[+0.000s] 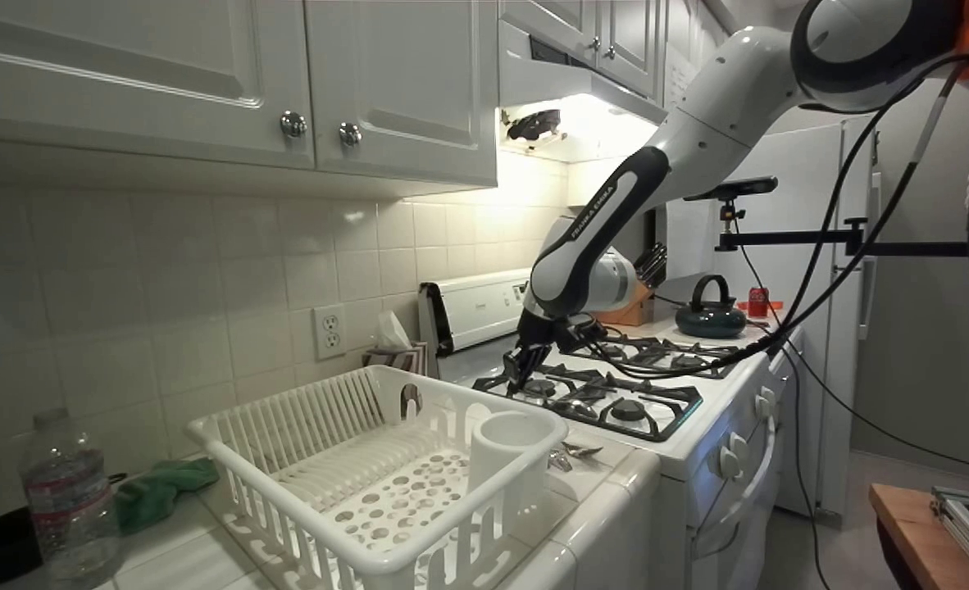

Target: Put one silver spoon and silver fork on the dishrack.

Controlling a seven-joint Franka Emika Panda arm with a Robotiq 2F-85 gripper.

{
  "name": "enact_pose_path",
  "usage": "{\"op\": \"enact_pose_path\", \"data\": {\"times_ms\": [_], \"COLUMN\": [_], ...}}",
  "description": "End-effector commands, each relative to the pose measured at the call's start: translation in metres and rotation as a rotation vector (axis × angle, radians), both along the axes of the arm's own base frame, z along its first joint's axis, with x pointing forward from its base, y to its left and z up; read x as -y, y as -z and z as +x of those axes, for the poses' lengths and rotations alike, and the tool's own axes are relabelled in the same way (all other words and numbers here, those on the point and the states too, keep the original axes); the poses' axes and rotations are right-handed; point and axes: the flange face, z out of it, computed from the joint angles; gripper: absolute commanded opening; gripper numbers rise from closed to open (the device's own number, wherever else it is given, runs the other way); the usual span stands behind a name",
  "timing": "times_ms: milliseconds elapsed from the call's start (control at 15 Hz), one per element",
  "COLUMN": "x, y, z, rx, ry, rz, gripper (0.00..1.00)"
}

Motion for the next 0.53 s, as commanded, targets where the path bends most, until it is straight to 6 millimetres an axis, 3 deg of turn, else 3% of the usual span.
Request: {"op": "enact_pose_path", "data": {"times_ms": [0, 200, 467], "x": [-0.010, -0.031, -0.069], "y": [-0.050, -0.093, -0.134], "z": [-0.014, -0.017, -0.020], "rx": [0.015, 0.099, 0.202], "ry": [-0.004, -0.018, -0.044], "rz": [0.025, 0.032, 0.052], "gripper": [0.04, 0.04, 0.04]}}
